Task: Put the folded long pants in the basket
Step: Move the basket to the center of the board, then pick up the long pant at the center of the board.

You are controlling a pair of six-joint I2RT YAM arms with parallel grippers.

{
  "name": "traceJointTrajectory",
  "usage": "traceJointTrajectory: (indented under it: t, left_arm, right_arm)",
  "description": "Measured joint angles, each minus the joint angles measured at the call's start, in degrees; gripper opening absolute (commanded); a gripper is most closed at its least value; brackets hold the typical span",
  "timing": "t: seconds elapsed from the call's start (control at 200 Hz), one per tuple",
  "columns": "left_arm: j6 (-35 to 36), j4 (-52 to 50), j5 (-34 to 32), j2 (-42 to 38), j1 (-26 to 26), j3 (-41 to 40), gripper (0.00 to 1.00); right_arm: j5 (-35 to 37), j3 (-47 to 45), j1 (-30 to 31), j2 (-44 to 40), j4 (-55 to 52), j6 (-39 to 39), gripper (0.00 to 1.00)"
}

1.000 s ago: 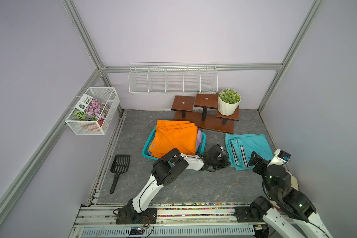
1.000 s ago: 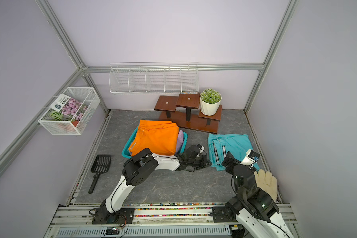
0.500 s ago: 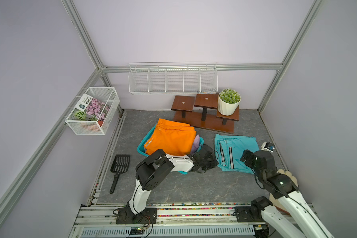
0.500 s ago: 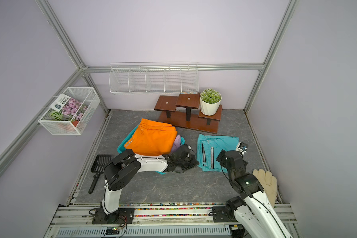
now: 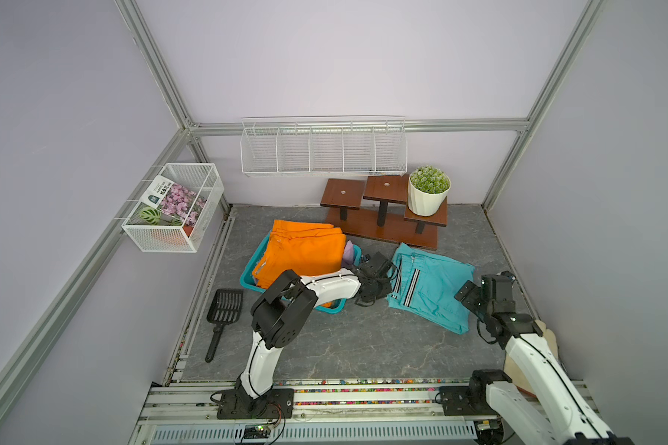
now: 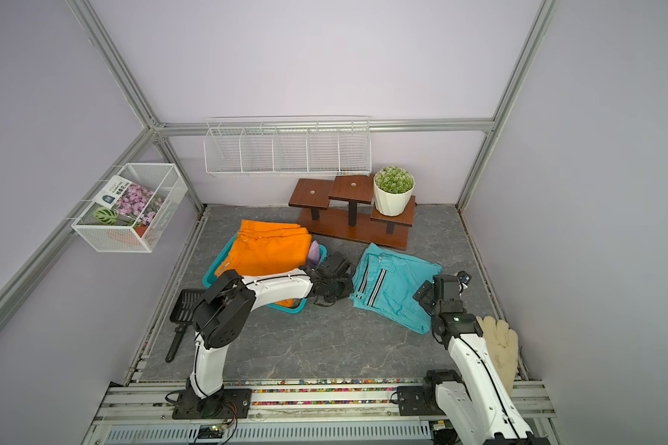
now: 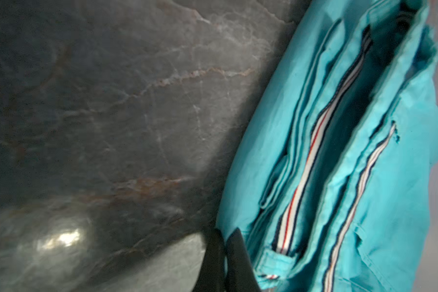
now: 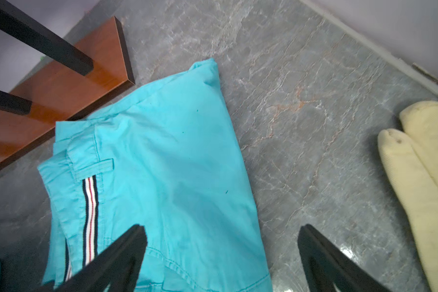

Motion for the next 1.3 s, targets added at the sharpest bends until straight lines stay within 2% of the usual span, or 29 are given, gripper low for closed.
traceJointTrajectory:
  t: [0.38, 0.485, 0.57, 0.6, 0.75, 0.845, 0.915, 1.075, 1.2, 1.3]
  left_arm:
    - [0.22, -2.56, -1.31, 1.11, 0.02, 1.68, 0.0]
    - [1.05, -4.28, -2.32, -0.02, 0.0, 1.73, 0.22]
    - [0.94, -6.6, -4.22, -1.01, 0.04, 2.27, 0.46]
    - [1.09, -7.34, -4.61, -1.27, 0.04, 2.62, 0.5]
    - [2.34, -9.6, -6.19, -2.67, 0.15, 6.27, 0.52]
    - [2.86, -10.99, -6.45, -2.75, 0.15, 9.7, 0.53]
    - [3.54, -12.41, -6.8, -2.69, 0.2, 12.33, 0.58]
    - [5.18, -13.75, -5.79, -0.39, 1.81, 18.32, 0.59]
    - [6.51, -13.7, -3.91, 4.09, 5.07, 20.74, 0.59]
    - [8.35, -13.2, -1.81, 8.87, 6.73, 23.02, 0.59]
  right_arm:
    - [-5.44, -1.66, -3.13, 17.31, 9.53, 3.23, 0.97]
    - [-6.45, -2.67, -3.56, 19.54, 11.67, 3.87, 0.93]
    - [-6.95, -2.97, -3.65, 19.54, 12.52, 4.39, 0.86]
    - [-7.04, -3.08, -3.67, 19.32, 12.94, 4.46, 0.82]
    - [-8.0, -3.61, -3.72, 18.43, 14.62, 4.24, 0.71]
    - [-8.87, -3.61, -3.72, 19.06, 15.69, 4.31, 0.73]
    - [-9.11, -3.58, -3.72, 20.39, 16.15, 4.31, 0.77]
    - [-9.42, -3.17, -3.76, 21.84, 17.07, 4.04, 0.79]
    - [-9.68, -2.64, -3.76, 22.47, 16.98, 3.91, 0.77]
    - [-10.16, -1.68, -3.76, 23.85, 17.05, 3.63, 0.72]
